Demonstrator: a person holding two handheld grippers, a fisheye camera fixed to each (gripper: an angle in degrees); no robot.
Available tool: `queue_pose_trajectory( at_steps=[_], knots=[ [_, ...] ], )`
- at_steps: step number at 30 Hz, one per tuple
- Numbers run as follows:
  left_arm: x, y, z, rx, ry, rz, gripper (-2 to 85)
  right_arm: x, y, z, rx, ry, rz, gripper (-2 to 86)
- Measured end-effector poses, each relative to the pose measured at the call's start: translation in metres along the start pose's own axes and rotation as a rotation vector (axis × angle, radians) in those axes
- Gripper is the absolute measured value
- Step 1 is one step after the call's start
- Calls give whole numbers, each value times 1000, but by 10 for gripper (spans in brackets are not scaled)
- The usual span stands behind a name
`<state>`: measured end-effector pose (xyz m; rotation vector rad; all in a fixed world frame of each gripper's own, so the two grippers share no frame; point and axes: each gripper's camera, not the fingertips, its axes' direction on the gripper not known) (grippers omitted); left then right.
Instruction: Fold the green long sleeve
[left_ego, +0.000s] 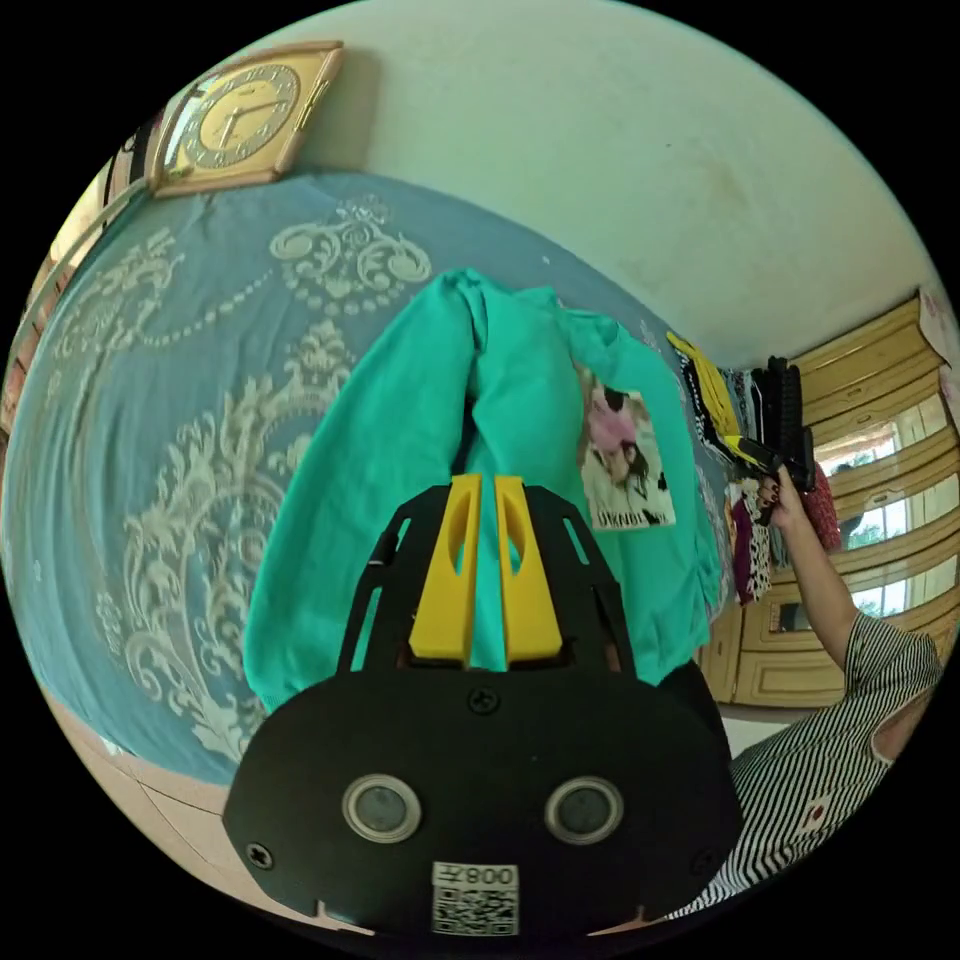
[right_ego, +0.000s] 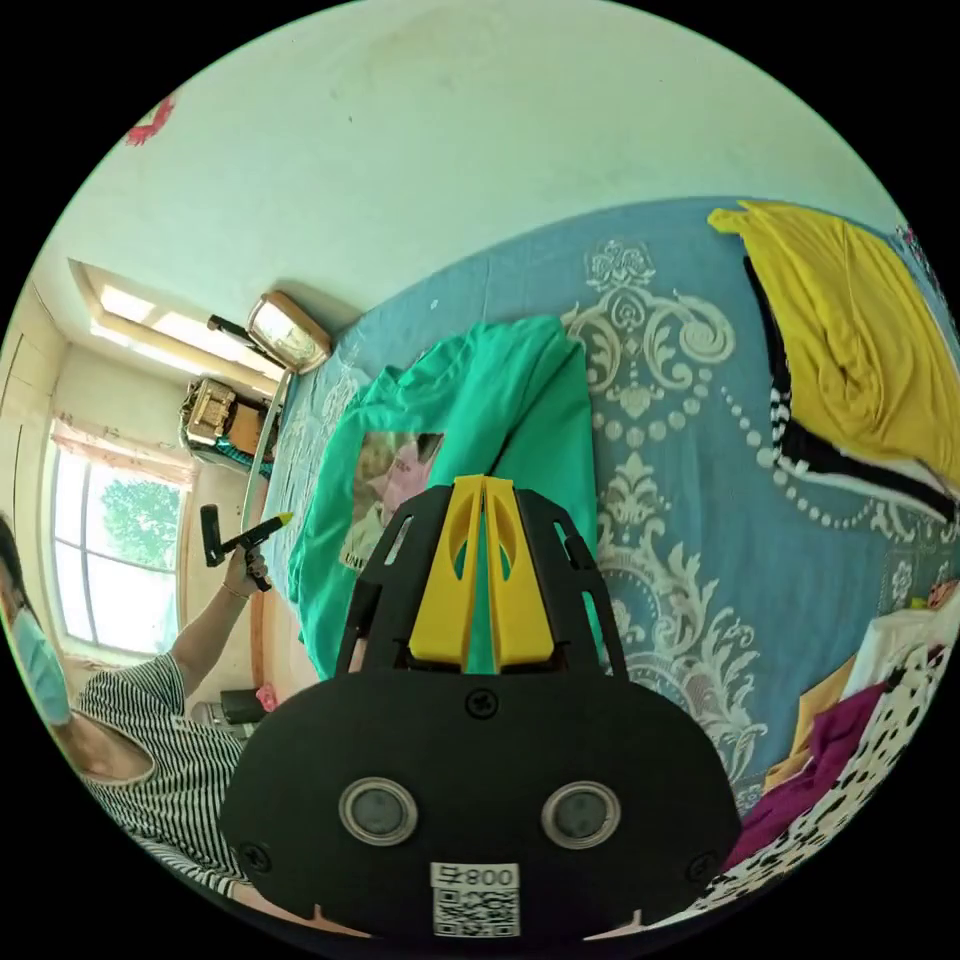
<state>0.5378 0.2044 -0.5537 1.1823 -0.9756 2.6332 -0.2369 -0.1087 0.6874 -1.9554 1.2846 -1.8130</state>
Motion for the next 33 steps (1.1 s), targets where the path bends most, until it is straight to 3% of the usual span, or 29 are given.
queue_pose_trajectory(
  at_steps=[6,12,21,27,33],
  knots=[
    [-24,87,11,-141,90,-155,63,-4,181,39,-95,-51,54,22],
    [-26,80,25,-175,109,-216,77,-13,306,55,-74,-54,231,54],
    [-18,27,46,-193,121,-236,72,-53,349,156,-221,-3,250,62],
    [0,2,67,-233,141,-215,40,-69,368,179,-210,6,283,48],
    [6,-3,48,-162,229,-261,24,-80,387,188,-225,-91,301,12]
  ],
)
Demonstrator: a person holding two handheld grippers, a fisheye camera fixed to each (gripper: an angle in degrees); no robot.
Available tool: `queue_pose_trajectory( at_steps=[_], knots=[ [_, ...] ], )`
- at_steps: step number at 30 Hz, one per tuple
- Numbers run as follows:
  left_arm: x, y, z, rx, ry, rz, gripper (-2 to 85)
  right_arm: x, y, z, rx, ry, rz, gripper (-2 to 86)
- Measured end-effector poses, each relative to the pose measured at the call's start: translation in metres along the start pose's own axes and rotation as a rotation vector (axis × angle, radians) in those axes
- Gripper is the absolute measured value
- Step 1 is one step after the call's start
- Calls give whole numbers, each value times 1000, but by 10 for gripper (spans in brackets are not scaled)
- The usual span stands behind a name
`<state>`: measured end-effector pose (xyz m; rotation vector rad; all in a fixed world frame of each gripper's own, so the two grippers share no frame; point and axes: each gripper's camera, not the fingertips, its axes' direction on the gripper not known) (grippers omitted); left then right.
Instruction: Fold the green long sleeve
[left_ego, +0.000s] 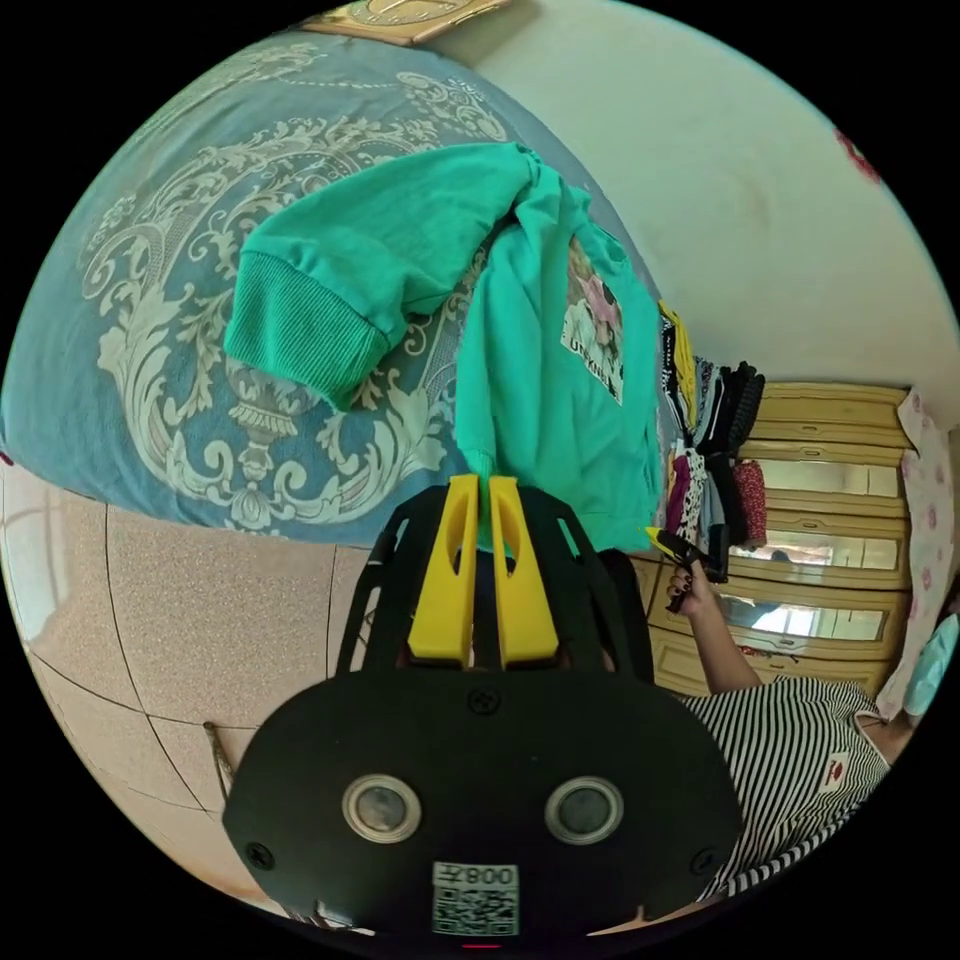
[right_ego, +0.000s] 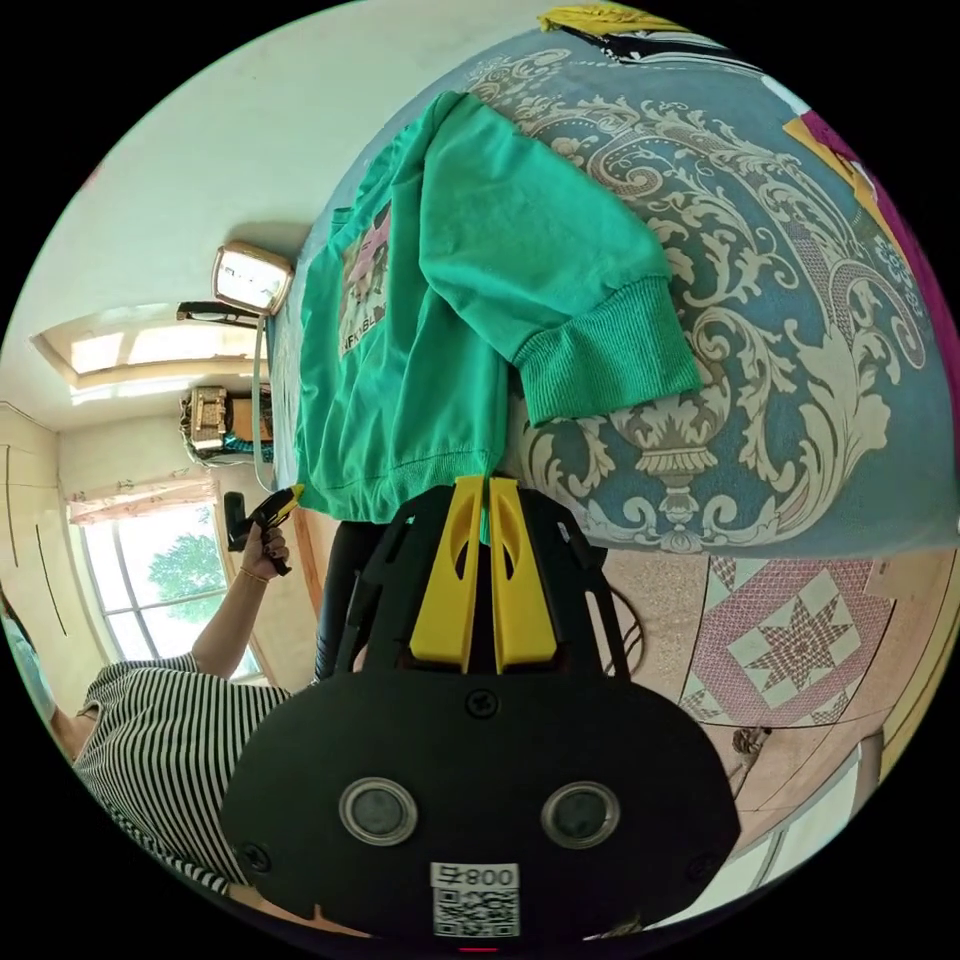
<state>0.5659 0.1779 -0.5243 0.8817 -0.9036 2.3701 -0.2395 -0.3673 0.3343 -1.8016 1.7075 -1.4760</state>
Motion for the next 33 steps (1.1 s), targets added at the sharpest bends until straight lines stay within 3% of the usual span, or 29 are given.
queue_pose_trajectory(
  at_steps=[9,22,28,33],
  knots=[
    [24,38,-45,138,117,26,20,-36,60,-47,69,-40,-95,4],
    [47,43,-17,99,-25,-10,32,-24,106,11,49,-34,34,10],
    [64,16,-40,116,-203,-8,65,-57,92,-2,110,203,32,33],
    [95,-38,-26,69,-334,35,75,-125,41,15,113,417,-105,62]
  ],
)
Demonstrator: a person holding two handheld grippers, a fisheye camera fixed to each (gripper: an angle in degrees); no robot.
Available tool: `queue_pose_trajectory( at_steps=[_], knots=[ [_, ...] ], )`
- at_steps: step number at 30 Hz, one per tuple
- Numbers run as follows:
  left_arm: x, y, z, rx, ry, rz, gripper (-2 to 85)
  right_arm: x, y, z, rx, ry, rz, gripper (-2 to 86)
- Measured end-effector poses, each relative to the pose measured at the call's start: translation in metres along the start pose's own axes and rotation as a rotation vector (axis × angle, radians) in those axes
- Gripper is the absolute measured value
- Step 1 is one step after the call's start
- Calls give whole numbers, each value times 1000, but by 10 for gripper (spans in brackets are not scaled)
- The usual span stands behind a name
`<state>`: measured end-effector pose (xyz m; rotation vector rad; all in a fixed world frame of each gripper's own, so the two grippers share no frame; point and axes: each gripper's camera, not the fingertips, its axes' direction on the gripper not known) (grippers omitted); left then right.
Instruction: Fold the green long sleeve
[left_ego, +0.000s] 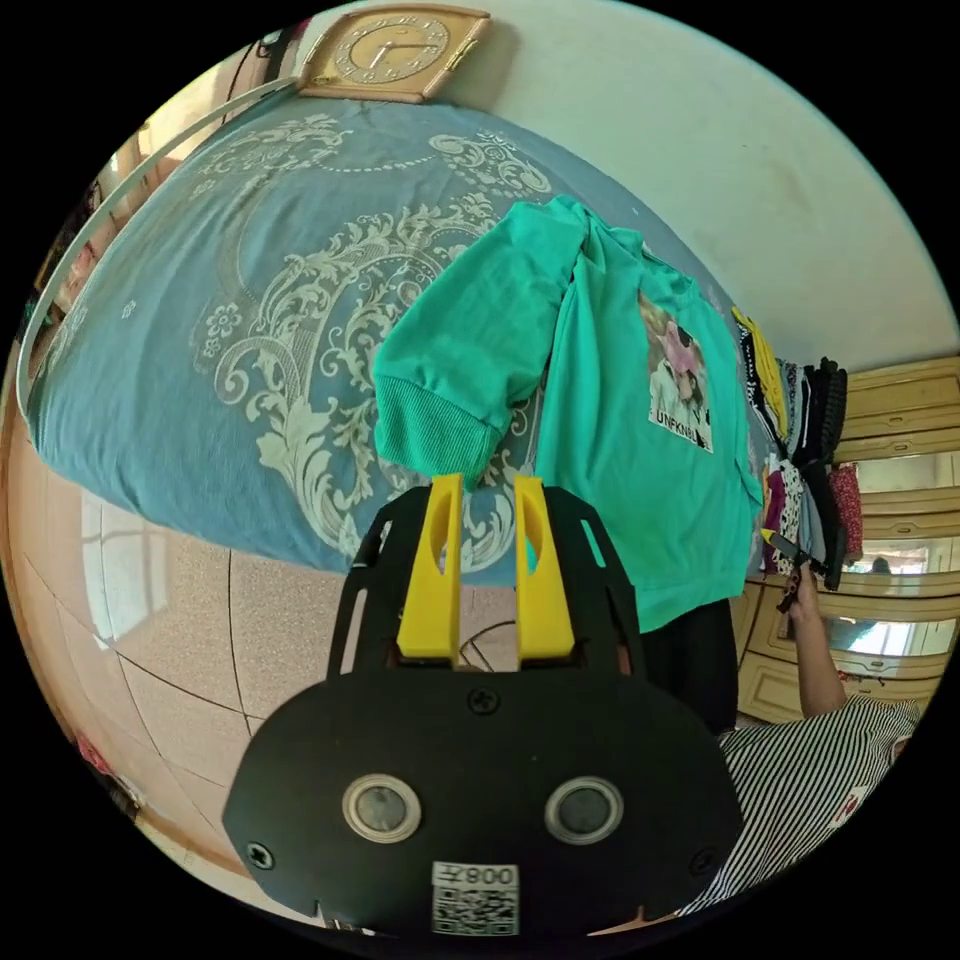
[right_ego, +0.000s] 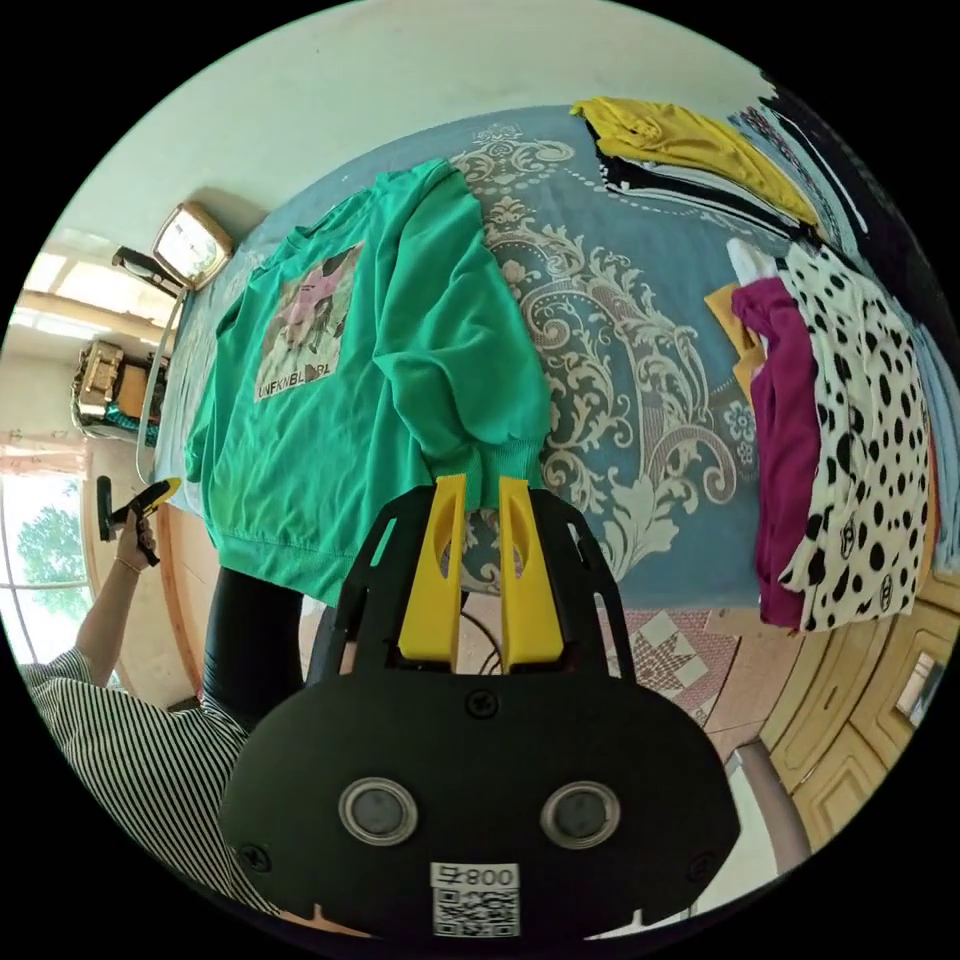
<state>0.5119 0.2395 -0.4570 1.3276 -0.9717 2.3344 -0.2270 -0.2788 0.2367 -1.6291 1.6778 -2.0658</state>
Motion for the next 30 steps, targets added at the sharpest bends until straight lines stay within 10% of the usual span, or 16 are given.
queue_pose_trajectory(
  at_steps=[10,20,30],
  knots=[
    [71,-55,38,-154,-301,147,36,-74,-57,72,-163,237,-159,26],
    [26,-100,-145,220,-547,-32,23,-29,-122,-78,-37,679,-165,9],
    [-5,-106,-118,227,-305,-79,42,76,-148,-70,8,514,192,12]
  ],
)
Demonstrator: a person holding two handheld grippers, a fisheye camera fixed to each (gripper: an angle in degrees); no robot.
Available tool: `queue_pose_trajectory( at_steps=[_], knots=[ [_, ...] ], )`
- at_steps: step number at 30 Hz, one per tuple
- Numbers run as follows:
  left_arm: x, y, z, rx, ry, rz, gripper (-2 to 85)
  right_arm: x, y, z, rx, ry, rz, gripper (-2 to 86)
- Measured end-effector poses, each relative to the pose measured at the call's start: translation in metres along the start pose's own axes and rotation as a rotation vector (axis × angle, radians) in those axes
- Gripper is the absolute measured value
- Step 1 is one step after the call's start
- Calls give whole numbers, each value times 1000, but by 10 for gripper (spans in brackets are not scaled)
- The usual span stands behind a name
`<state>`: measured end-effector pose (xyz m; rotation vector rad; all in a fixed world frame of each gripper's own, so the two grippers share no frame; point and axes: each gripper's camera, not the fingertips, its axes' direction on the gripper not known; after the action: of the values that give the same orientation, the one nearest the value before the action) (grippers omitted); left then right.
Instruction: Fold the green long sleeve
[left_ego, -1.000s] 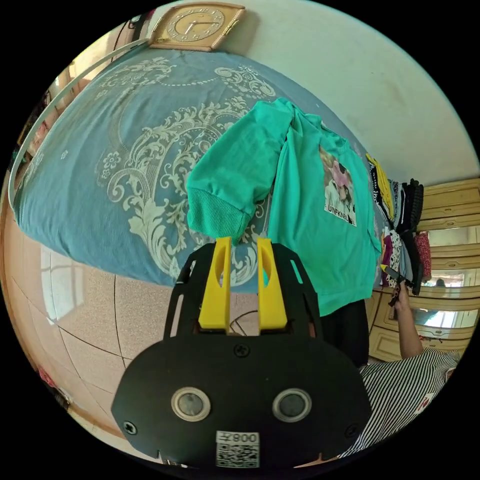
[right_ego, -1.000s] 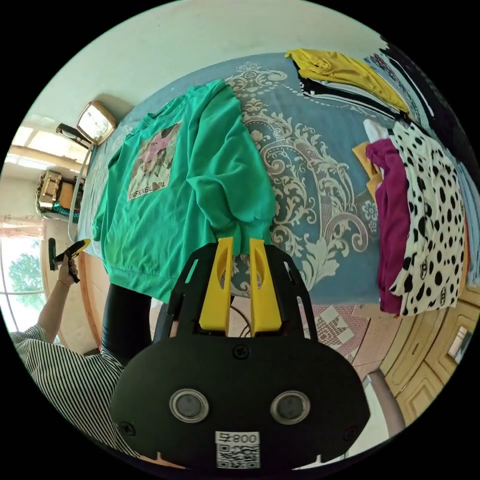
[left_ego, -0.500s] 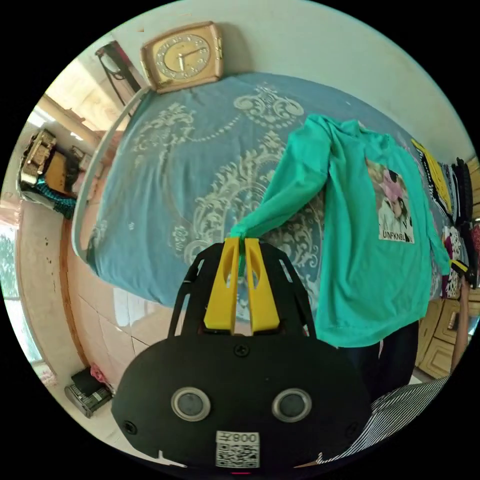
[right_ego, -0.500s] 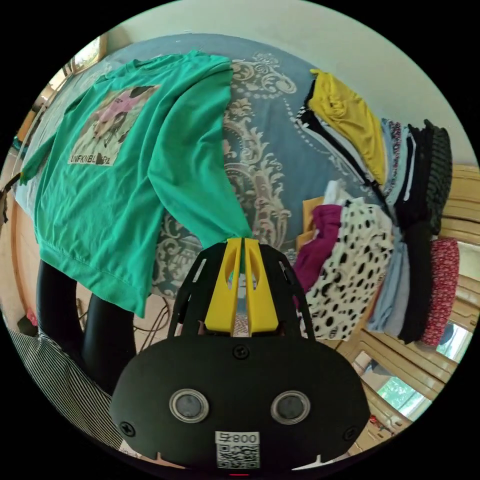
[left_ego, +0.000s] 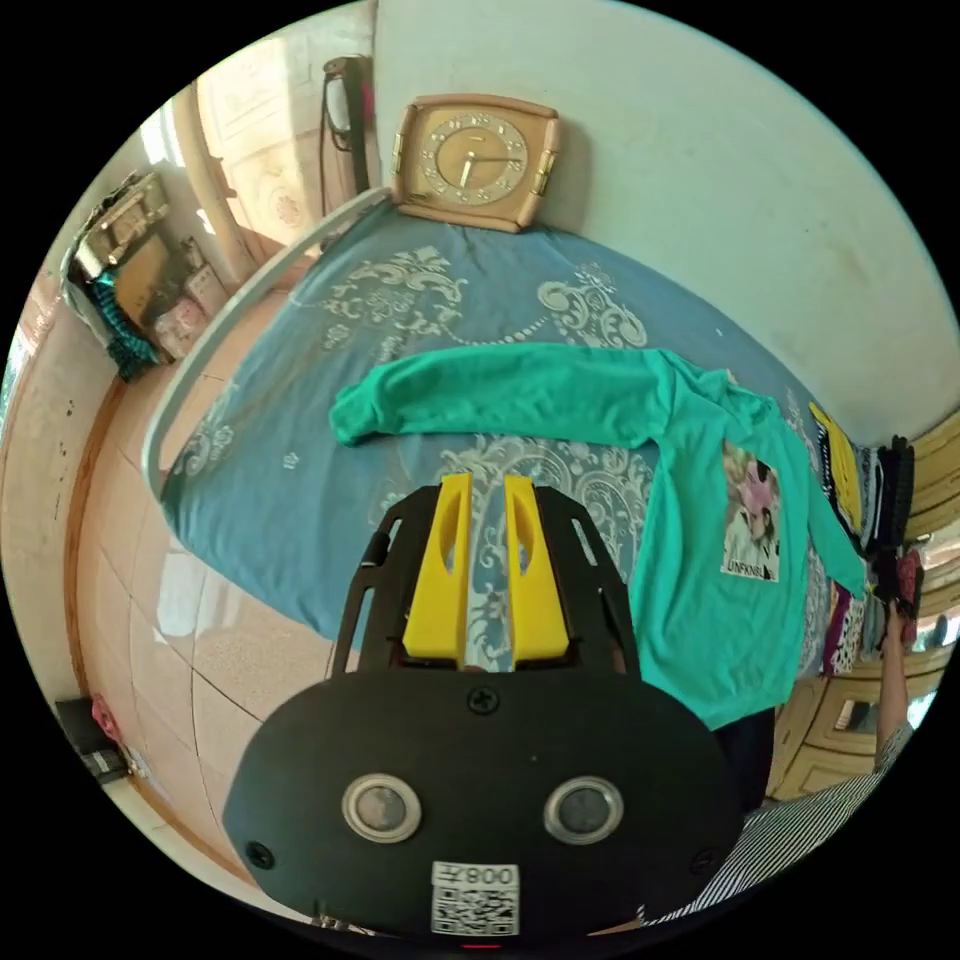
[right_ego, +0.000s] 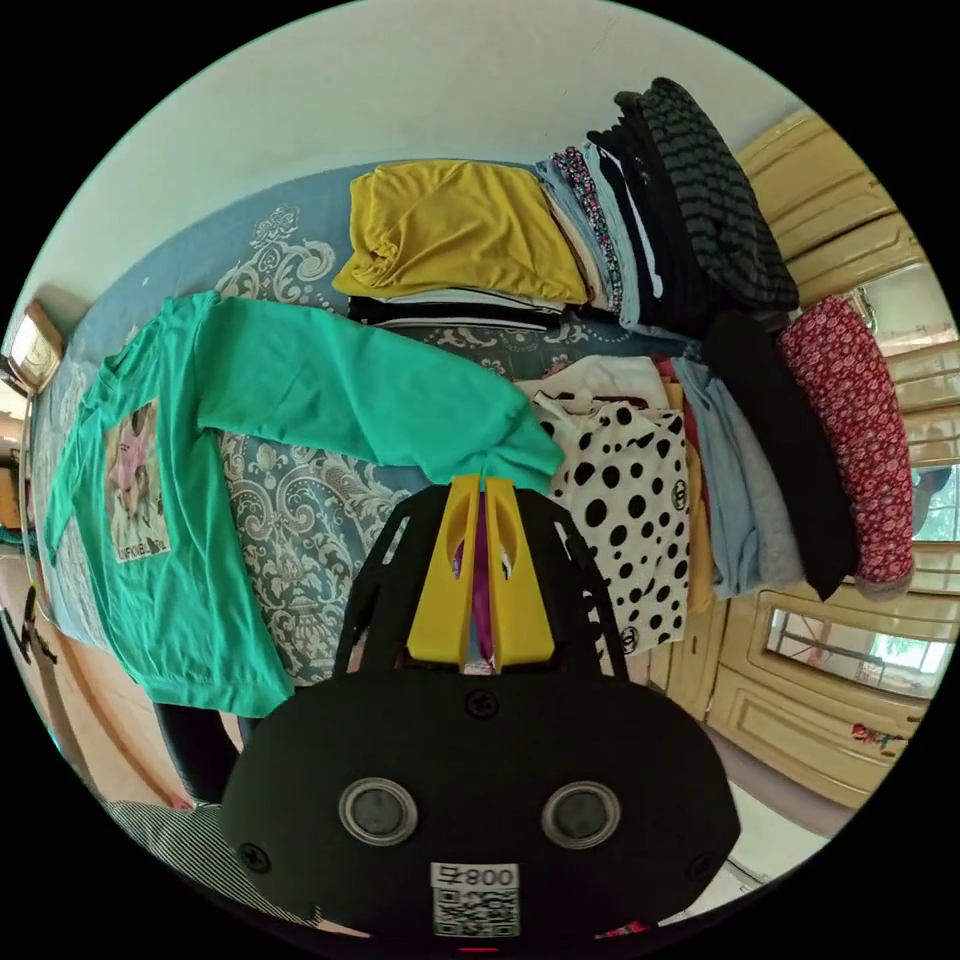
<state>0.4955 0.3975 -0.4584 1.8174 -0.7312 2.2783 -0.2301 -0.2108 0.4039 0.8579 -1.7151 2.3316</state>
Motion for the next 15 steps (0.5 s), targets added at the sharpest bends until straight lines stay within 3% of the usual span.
queue_pose_trajectory(
  at_steps=[8,15],
  knots=[
    [58,18,90,-254,306,204,64,-72,40,74,26,-465,-193,48],
    [78,-52,111,-216,442,208,79,-137,-26,131,9,-689,-235,57]
  ],
)
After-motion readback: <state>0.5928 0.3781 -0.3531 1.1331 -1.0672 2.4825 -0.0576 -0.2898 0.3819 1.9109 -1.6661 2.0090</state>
